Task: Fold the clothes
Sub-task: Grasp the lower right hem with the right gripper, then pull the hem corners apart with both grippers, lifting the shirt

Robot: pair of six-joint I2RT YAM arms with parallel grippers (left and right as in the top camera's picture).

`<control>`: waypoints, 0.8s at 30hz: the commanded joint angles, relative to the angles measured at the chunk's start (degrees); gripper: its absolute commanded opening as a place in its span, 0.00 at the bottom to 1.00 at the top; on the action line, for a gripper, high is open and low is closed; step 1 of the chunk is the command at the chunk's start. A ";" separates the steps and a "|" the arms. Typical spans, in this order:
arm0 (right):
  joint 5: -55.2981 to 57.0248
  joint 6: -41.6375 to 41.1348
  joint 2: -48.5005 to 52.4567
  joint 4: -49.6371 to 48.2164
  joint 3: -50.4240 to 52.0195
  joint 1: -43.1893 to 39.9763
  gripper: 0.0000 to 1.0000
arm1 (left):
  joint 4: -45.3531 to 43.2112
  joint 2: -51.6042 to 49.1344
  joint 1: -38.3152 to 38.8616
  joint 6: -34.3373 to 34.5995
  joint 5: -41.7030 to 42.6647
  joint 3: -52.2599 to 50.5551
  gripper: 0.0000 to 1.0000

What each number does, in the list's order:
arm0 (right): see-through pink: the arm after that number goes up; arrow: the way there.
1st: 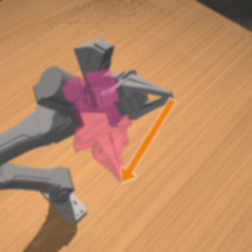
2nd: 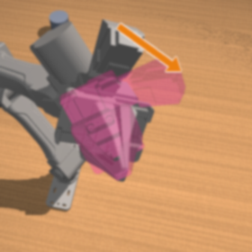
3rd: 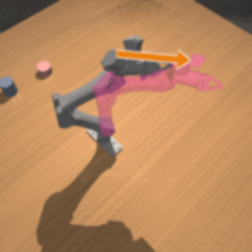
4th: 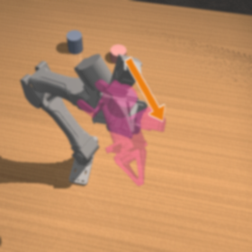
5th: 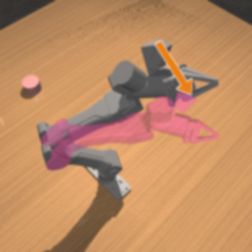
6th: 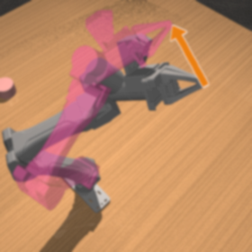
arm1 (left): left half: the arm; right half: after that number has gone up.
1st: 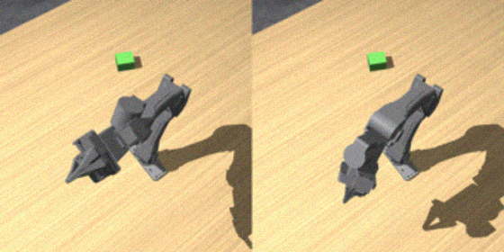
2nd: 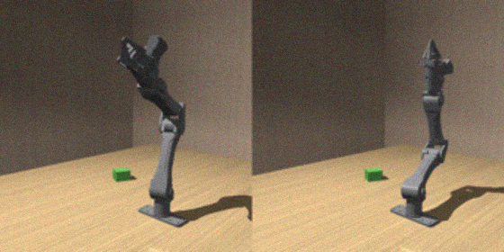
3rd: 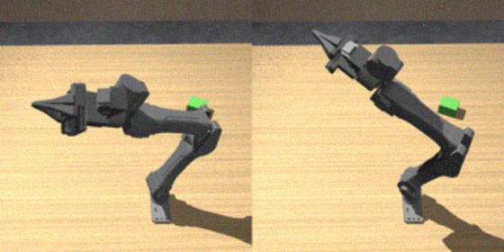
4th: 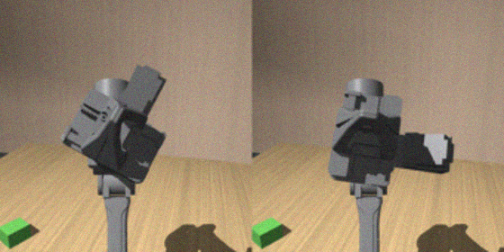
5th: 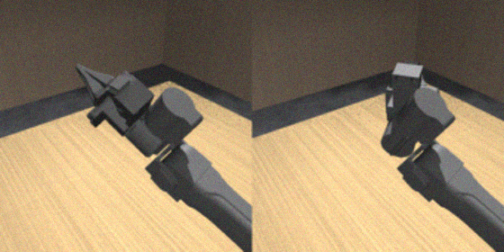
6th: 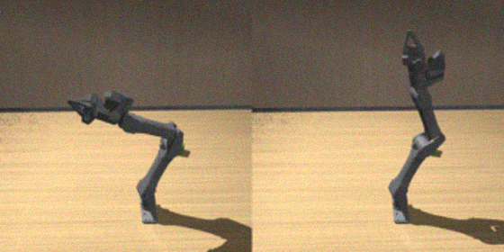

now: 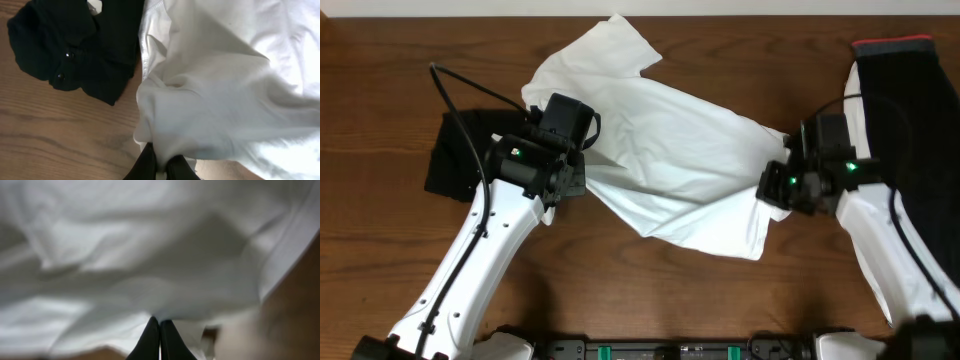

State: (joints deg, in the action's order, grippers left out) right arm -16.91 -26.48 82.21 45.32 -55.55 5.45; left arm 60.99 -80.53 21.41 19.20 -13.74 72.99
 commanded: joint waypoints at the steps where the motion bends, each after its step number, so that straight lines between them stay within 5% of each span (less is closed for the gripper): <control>1: 1.68 0.90 4.87 -5.20 0.26 -2.16 0.01 | 0.07 -0.15 -0.28 -0.79 -1.07 0.39 0.07; 15: -0.42 2.62 9.97 -18.75 0.26 -8.63 0.02 | 0.22 -0.15 -0.28 -0.79 -1.07 0.39 0.07; 19: -5.20 5.92 9.97 -16.41 0.26 -8.50 0.46 | 0.22 -0.15 -0.28 -0.79 -1.07 0.39 0.07; 24: -5.16 8.31 9.94 -7.21 0.26 -8.55 0.51 | 0.22 -0.15 -0.28 -0.83 -1.07 0.39 0.07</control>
State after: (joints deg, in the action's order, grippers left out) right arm -20.40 -21.15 92.14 35.57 -55.40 -2.79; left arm 61.10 -80.53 21.41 19.20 -13.72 72.99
